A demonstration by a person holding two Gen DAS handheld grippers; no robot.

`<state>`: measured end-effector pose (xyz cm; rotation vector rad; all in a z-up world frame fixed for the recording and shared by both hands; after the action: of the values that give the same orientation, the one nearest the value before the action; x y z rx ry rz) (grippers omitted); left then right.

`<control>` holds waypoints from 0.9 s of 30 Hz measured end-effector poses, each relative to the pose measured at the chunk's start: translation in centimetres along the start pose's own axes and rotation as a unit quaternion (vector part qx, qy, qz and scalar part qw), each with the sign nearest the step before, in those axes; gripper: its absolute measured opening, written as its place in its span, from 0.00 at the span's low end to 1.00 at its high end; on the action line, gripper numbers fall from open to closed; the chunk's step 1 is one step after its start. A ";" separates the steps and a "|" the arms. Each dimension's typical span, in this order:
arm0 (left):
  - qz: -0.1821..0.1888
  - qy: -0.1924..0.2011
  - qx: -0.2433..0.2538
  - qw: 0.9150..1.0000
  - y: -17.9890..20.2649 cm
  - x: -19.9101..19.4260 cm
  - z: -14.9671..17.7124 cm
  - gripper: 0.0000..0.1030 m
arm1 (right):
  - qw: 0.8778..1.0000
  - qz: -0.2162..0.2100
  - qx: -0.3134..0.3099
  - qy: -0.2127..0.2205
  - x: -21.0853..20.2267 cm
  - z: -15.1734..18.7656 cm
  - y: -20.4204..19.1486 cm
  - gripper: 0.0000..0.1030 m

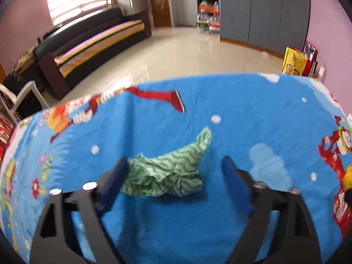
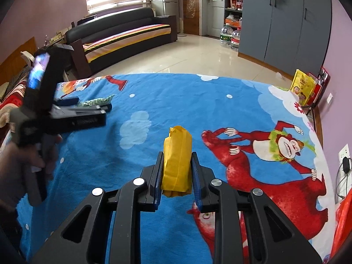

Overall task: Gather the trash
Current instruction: 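Grasp the yellow wrapper with the right tool while the left tool grasps the green cloth, then carry the yellow wrapper and green cloth over the red bin and open both tools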

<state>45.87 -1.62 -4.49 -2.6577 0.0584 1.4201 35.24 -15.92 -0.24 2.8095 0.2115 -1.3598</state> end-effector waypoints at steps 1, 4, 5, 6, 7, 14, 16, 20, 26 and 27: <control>0.006 -0.005 -0.005 1.000 -0.2 0.3 0.2 0.51 | 1.000 0.002 -0.001 0.001 -0.2 0.1 0.2 0.23; 0.016 0.007 -0.004 1.000 -0.4 -0.6 0.8 0.37 | 1.000 0.003 -0.005 0.001 -0.7 0.4 0.3 0.23; 0.026 0.014 0.000 1.000 -0.5 -1.2 1.0 0.37 | 1.000 0.006 -0.010 0.002 -0.8 0.6 0.3 0.23; 0.022 0.024 0.004 0.999 -0.5 -2.0 1.3 0.36 | 1.000 0.008 -0.014 0.003 -1.0 0.7 0.3 0.23; 0.014 0.031 0.010 0.999 -0.5 -2.7 1.5 0.35 | 1.000 0.008 -0.017 0.004 -1.3 0.9 0.3 0.23; 0.002 0.078 0.037 0.996 -0.5 -8.2 5.8 0.35 | 1.000 0.000 -0.021 0.020 -3.4 2.1 1.0 0.23; 0.015 0.079 0.029 0.996 -0.4 -9.6 7.5 0.35 | 0.999 0.000 -0.023 0.024 -3.9 2.3 1.1 0.23; 0.018 0.098 0.035 0.994 0.5 -12.6 9.9 0.35 | 0.999 -0.021 -0.031 0.031 -5.0 3.0 1.1 0.23; 0.016 0.134 0.046 0.990 2.3 -16.8 13.1 0.36 | 0.996 -0.013 -0.074 0.041 -6.7 4.3 -0.4 0.23; 0.019 0.137 0.045 0.989 2.6 -17.2 13.5 0.36 | 0.996 -0.012 -0.078 0.045 -7.1 4.5 -0.5 0.23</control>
<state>24.91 -2.89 2.18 -2.7681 0.1963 1.0252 27.34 -16.60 2.58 2.7485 0.3384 -1.1663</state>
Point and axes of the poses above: each gripper's, at about its wrist camera, not at the fingertips, and x roughly the way its jaws point, y to its right, z to its underside, the point moved 2 cm from there along x, roughly the way its jaws point, and after that the axes turned 5 degrees about -y, right-handed, at the moved point
